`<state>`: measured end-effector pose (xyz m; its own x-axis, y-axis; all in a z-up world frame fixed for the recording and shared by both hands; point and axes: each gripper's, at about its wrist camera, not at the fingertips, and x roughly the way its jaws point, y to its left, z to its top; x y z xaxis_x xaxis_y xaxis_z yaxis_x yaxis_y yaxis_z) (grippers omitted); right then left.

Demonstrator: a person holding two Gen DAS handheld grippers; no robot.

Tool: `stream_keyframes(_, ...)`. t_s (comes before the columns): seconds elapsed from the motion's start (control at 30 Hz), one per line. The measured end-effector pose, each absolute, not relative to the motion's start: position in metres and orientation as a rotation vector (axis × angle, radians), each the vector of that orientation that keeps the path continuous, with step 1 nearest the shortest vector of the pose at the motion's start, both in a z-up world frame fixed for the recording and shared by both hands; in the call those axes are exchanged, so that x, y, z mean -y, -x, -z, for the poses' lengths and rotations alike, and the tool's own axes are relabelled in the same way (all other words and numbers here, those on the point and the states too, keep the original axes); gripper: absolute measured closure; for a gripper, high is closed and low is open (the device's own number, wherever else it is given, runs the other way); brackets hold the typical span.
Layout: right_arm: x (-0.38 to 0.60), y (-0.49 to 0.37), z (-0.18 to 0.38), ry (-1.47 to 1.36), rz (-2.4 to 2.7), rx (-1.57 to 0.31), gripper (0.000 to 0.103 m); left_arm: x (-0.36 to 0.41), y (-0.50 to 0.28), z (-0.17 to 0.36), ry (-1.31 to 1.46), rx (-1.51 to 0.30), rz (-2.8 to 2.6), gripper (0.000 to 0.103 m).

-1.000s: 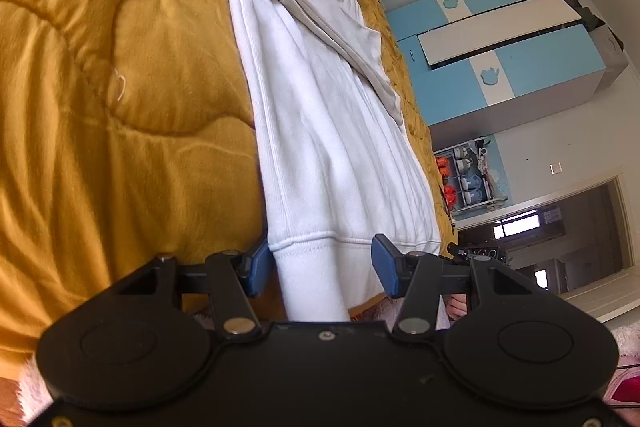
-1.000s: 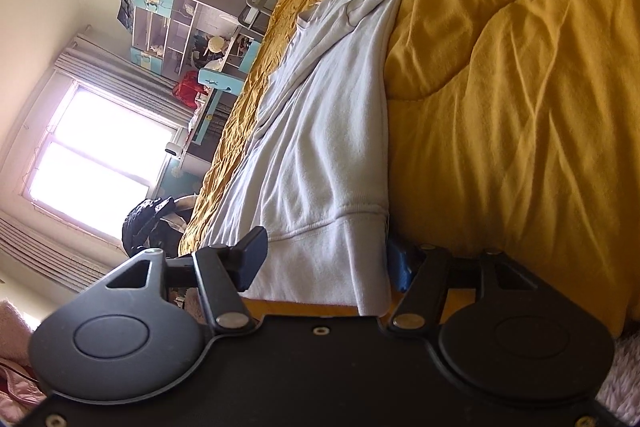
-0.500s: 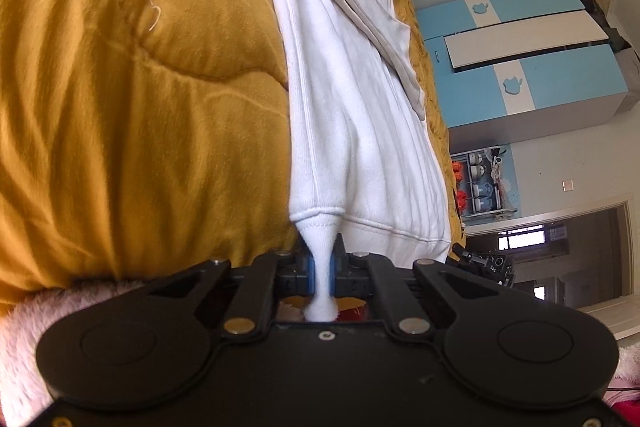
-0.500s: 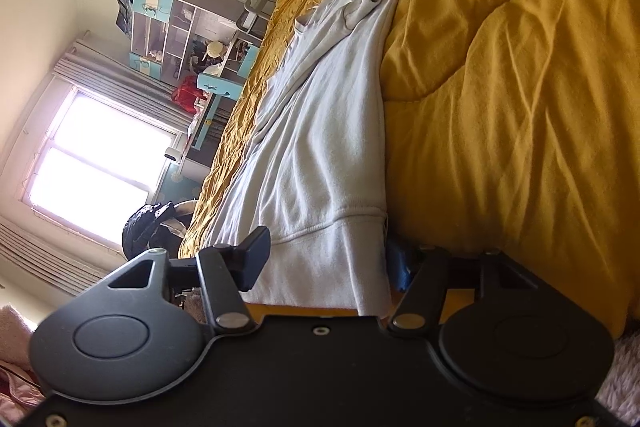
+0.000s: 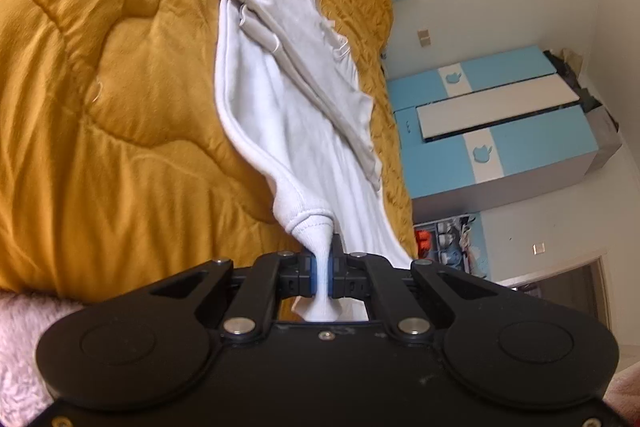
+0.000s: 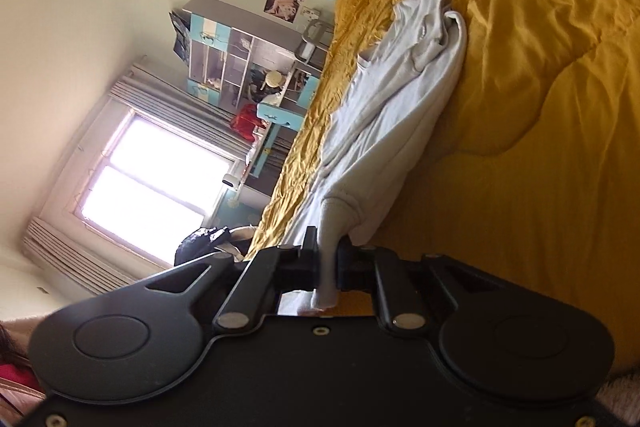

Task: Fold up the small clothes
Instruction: 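Grasp the sweatshirt hem with both tools and lift it toward the collar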

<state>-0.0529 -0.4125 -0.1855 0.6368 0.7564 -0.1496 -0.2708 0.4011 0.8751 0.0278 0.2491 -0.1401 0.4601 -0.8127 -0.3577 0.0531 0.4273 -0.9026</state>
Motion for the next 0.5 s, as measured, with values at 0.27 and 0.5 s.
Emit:
stream_keyframes(0.27, 0.411, 0.012, 0.167, -1.025, -0.698, -0.446, 0.094, -0.244, -0.067, 0.112, 1.027, -0.798, 0.663, 0.102)
stream_keyframes(0.5, 0.419, -0.066, 0.144, -1.027, -0.649, -0.369, 0.094, -0.238, -0.148, 0.095, 1.024, -0.703, 0.664, 0.102)
